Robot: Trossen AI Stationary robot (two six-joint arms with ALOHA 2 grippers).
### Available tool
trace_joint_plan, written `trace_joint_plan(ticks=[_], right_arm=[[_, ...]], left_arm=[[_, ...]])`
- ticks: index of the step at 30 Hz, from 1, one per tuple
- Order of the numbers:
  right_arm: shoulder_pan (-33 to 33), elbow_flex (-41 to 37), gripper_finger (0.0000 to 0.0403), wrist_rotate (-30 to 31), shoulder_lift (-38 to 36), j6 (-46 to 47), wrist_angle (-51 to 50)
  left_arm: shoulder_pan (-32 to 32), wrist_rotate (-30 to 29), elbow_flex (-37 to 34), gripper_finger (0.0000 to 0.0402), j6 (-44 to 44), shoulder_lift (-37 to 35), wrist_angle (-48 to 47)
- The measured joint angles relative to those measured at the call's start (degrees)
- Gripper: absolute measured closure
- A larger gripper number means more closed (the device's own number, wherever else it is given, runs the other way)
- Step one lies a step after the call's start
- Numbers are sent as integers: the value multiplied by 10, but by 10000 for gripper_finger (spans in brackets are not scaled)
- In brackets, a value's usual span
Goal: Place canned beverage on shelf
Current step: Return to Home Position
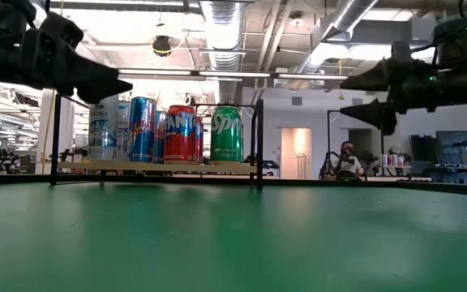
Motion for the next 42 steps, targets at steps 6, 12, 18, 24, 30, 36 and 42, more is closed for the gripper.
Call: trace_joint_plan(ticks=[6,12,18,24,30,36,42], right_arm=[[85,8,113,16,8,-41,-15],[155,8,281,26,-27,-105,-69],[192,8,380,29,-142,-153,-235],[201,0,376,64,-255,-186,-366],[202,-1,384,77,-325,-247,-432],[201,-1,342,158,-343,-262,-430],[201,-1,336,196,-343,-234,-432]], left_arm=[[0,-26,-21,86,2,-36,-13],[0,-39,-22,86,2,-64,-46],[1,-66,-22,86,-4,-94,-76],[0,-87,-23,86,-24,-130,-118],[1,-120,-23,86,-44,-184,-177],[1,-93,-24,121,-73,-194,-178],[0,-59,-24,238,-72,-195,-178]])
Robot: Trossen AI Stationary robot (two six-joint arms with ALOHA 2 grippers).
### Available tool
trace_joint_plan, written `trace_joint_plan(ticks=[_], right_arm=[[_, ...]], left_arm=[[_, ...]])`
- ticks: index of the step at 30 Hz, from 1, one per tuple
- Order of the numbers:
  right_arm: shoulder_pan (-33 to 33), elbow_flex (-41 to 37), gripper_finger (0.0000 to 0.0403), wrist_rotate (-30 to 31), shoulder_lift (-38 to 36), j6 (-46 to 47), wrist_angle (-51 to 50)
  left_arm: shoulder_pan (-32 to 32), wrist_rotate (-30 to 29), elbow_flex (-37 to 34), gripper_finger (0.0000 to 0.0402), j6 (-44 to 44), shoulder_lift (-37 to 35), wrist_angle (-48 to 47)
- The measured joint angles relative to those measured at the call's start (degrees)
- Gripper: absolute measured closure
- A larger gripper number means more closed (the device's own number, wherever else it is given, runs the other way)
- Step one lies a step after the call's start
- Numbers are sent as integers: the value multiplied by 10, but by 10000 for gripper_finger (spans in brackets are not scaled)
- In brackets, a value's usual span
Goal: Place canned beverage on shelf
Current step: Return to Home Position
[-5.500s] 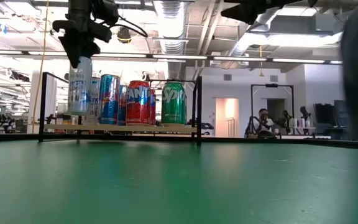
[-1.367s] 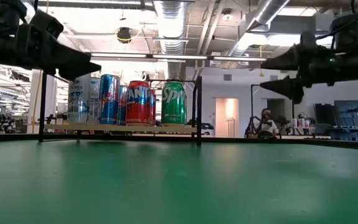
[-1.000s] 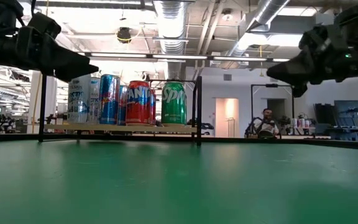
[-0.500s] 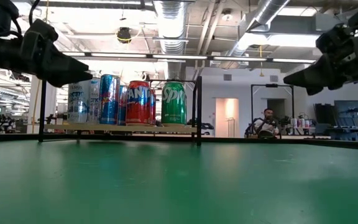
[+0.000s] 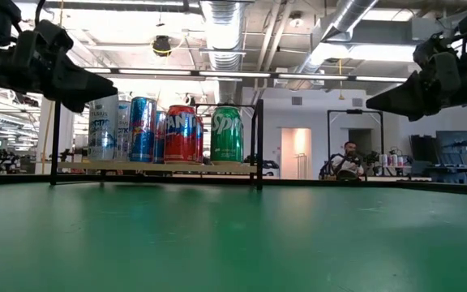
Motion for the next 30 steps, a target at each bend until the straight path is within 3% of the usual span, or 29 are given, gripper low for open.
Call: trace_joint_plan(ticks=[4,6,30], right_arm=[[0,0,335,0,0,0,0],[0,0,335,0,0,0,0],[0,-1,334,-2,0,0,0]], left_arm=[[0,-2,0,352,23,0,0],[0,-2,0,387,27,0,0],[0,-22,0,393,46,6,-4]])
